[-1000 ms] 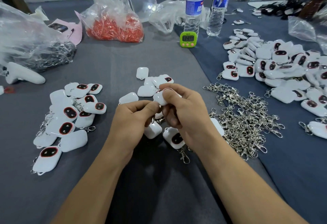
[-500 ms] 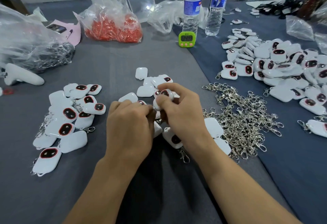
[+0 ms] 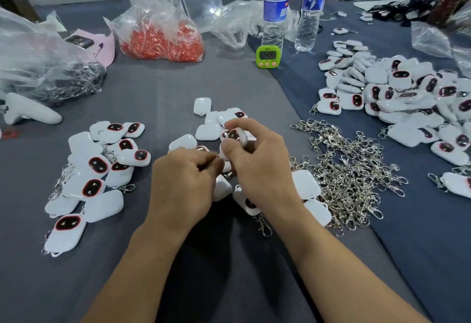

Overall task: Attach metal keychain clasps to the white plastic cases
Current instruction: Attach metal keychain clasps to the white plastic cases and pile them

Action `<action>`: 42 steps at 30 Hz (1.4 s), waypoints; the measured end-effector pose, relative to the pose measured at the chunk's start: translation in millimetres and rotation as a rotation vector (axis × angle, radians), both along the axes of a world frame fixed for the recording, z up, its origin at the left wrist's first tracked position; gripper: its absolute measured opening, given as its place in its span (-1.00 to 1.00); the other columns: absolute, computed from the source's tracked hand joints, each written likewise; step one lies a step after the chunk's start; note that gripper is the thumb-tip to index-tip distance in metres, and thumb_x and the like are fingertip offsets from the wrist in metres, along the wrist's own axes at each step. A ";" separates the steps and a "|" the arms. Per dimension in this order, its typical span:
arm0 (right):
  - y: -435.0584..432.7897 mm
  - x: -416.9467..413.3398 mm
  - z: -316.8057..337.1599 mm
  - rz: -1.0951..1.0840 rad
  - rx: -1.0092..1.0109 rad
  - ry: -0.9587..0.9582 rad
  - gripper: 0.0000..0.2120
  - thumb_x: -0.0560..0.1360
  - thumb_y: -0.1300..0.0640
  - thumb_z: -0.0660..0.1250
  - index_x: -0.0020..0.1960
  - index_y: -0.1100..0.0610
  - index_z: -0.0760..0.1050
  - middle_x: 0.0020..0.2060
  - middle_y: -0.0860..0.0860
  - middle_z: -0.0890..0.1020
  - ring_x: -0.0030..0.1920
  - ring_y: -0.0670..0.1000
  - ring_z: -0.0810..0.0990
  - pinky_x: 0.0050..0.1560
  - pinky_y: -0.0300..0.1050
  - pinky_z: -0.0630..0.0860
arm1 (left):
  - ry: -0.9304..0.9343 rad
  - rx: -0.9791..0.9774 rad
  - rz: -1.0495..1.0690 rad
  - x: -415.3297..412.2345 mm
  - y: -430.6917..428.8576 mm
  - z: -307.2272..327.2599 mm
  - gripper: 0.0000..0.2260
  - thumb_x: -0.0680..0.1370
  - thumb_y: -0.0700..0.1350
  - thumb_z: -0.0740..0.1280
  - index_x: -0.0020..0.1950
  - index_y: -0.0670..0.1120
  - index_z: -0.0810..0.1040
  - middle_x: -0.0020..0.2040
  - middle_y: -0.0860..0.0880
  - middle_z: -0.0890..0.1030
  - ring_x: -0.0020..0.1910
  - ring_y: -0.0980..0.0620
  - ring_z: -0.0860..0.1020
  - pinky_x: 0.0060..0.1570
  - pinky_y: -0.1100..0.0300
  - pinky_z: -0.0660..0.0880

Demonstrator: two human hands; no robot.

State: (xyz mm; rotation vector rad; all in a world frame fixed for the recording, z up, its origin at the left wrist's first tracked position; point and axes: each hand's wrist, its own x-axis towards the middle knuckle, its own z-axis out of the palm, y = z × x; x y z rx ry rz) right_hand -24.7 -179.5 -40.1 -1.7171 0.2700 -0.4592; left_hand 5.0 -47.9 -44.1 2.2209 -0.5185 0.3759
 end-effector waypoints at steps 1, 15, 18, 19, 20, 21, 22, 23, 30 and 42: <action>1.5 -0.8 -2.5 0.004 -0.111 -0.002 -0.79 0.51 0.16 0.41 0.06 -0.12 0.61 -0.44 -0.08 0.59 -0.44 -0.09 0.50 -0.30 -0.25 0.45 | -0.127 0.149 -0.008 -0.9 2.1 -0.2 -0.82 0.49 -0.12 0.40 -0.32 -0.04 0.67 -0.42 0.00 0.53 -0.36 0.02 0.38 -0.30 0.11 0.18; -2.4 4.0 9.4 0.167 0.771 0.158 -0.80 0.60 0.26 0.24 0.13 0.22 0.60 -0.50 0.07 0.48 -0.61 -0.04 0.24 -0.49 -0.21 0.08 | 0.441 -0.518 -0.082 6.5 -4.9 1.0 -0.89 0.51 -0.12 0.46 -0.15 0.06 0.76 -0.28 0.01 0.69 -0.30 0.11 0.56 -0.20 0.17 0.51; -3.1 3.5 8.4 0.142 0.745 0.123 -0.80 0.59 0.27 0.25 0.12 0.20 0.62 -0.51 0.09 0.48 -0.62 -0.03 0.24 -0.53 -0.26 0.11 | 0.543 -0.601 -0.133 7.1 -7.2 5.1 -0.85 0.51 -0.22 0.46 -0.15 0.00 0.78 -0.32 0.09 0.68 -0.36 0.20 0.54 -0.27 0.36 0.46; -2.9 3.2 8.2 0.119 0.684 0.092 -0.80 0.58 0.29 0.26 0.11 0.18 0.62 -0.52 0.09 0.48 -0.62 -0.03 0.26 -0.55 -0.27 0.15 | 0.497 -0.564 -0.109 7.3 -6.9 4.2 -0.83 0.49 -0.21 0.48 -0.16 0.06 0.78 -0.33 0.12 0.68 -0.36 0.21 0.56 -0.30 0.38 0.46; -2.0 2.4 7.9 0.091 0.588 0.055 -0.80 0.57 0.30 0.27 0.09 0.15 0.63 -0.52 0.08 0.49 -0.61 -0.03 0.30 -0.56 -0.28 0.21 | 0.412 -0.477 -0.066 6.9 -6.0 2.5 -0.81 0.46 -0.18 0.50 -0.18 0.13 0.77 -0.33 0.15 0.69 -0.35 0.22 0.58 -0.30 0.38 0.47; -0.3 1.6 7.2 0.062 0.456 0.022 -0.79 0.55 0.31 0.29 0.07 0.11 0.63 -0.51 0.06 0.50 -0.59 -0.03 0.36 -0.54 -0.26 0.29 | 0.294 -0.349 -0.021 6.5 -4.5 0.8 -0.85 0.44 -0.13 0.49 -0.20 0.15 0.75 -0.34 0.17 0.68 -0.33 0.21 0.59 -0.30 0.35 0.47; 2.2 0.4 5.8 0.033 0.304 -0.002 -0.78 0.52 0.31 0.32 0.05 0.05 0.64 -0.49 0.01 0.52 -0.54 -0.05 0.41 -0.49 -0.24 0.36 | 0.154 -0.199 0.010 6.4 -2.5 -0.4 -0.92 0.42 -0.09 0.46 -0.22 0.09 0.74 -0.37 0.14 0.66 -0.32 0.14 0.57 -0.30 0.26 0.45; 5.1 -1.0 3.7 0.012 0.164 -0.013 -0.76 0.50 0.29 0.35 0.03 -0.01 0.64 -0.49 -0.05 0.54 -0.51 -0.07 0.45 -0.43 -0.24 0.40 | -0.014 -0.022 0.028 6.4 -0.4 -1.1 -0.91 0.41 -0.08 0.43 -0.28 0.00 0.71 -0.41 0.07 0.61 -0.34 0.05 0.48 -0.29 0.16 0.37; 8.3 -1.1 3.4 0.047 0.185 -0.017 -0.77 0.49 0.31 0.35 0.03 0.03 0.63 -0.49 -0.01 0.55 -0.53 -0.08 0.44 -0.44 -0.26 0.40 | -0.207 0.133 0.042 6.2 3.1 -8.1 -0.89 0.42 -0.07 0.40 -0.30 -0.02 0.63 -0.43 0.08 0.53 -0.35 0.06 0.35 -0.25 0.18 0.24; -1.6 2.0 2.5 0.041 0.279 0.038 -0.83 0.50 0.27 0.33 0.00 0.05 0.58 -0.44 0.08 0.58 -0.56 0.01 0.44 -0.50 -0.18 0.40 | 0.195 -0.265 0.067 7.1 -2.3 -2.4 -0.89 0.49 -0.12 0.49 -0.17 0.09 0.75 -0.30 0.13 0.69 -0.29 0.17 0.60 -0.21 0.18 0.54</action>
